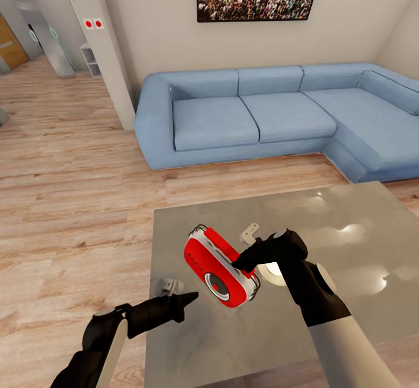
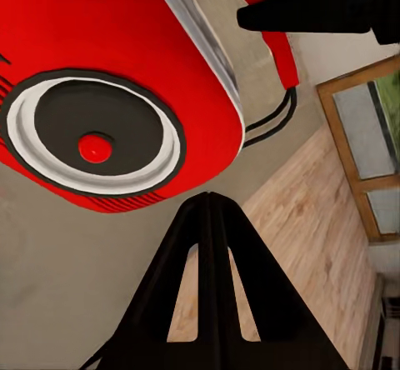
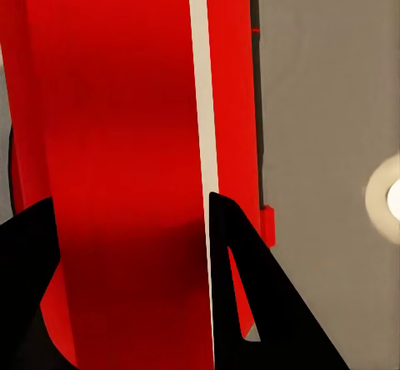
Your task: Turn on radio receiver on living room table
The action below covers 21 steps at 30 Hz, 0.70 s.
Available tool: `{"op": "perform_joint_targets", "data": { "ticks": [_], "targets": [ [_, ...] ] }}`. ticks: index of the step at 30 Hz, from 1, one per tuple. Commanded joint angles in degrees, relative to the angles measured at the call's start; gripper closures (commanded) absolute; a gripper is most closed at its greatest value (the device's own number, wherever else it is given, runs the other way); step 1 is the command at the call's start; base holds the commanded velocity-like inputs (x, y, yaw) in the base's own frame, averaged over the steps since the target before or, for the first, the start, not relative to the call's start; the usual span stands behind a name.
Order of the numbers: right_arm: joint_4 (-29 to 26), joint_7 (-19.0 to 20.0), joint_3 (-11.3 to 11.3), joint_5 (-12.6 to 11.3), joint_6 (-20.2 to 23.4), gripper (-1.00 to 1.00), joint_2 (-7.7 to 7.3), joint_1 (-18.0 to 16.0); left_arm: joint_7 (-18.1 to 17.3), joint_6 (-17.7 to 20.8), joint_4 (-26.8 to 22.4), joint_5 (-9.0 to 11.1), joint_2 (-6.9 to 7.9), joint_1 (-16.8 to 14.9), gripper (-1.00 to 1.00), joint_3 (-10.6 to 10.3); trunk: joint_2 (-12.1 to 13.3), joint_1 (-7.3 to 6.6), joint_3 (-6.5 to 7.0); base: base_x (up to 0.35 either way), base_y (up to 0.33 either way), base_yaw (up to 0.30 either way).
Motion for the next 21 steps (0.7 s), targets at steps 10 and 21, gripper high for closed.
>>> {"op": "perform_joint_targets", "data": {
  "ticks": [10,21],
  "targets": [
    [0.0,0.0,0.0,-0.3,0.2,1.0,0.07,0.0,0.0,0.9,0.2,0.0,-0.62,-0.7,1.0,-0.1,0.0,0.0,0.0,0.0,0.0,0.0],
    [0.0,0.1,0.0,-0.3,0.1,1.0,0.02,0.0,0.4,1.0,0.3,-0.6,-1.79,-0.9,1.0,-0.2,0.0,0.0,0.0,0.0,0.0,0.0]
  ]
}}
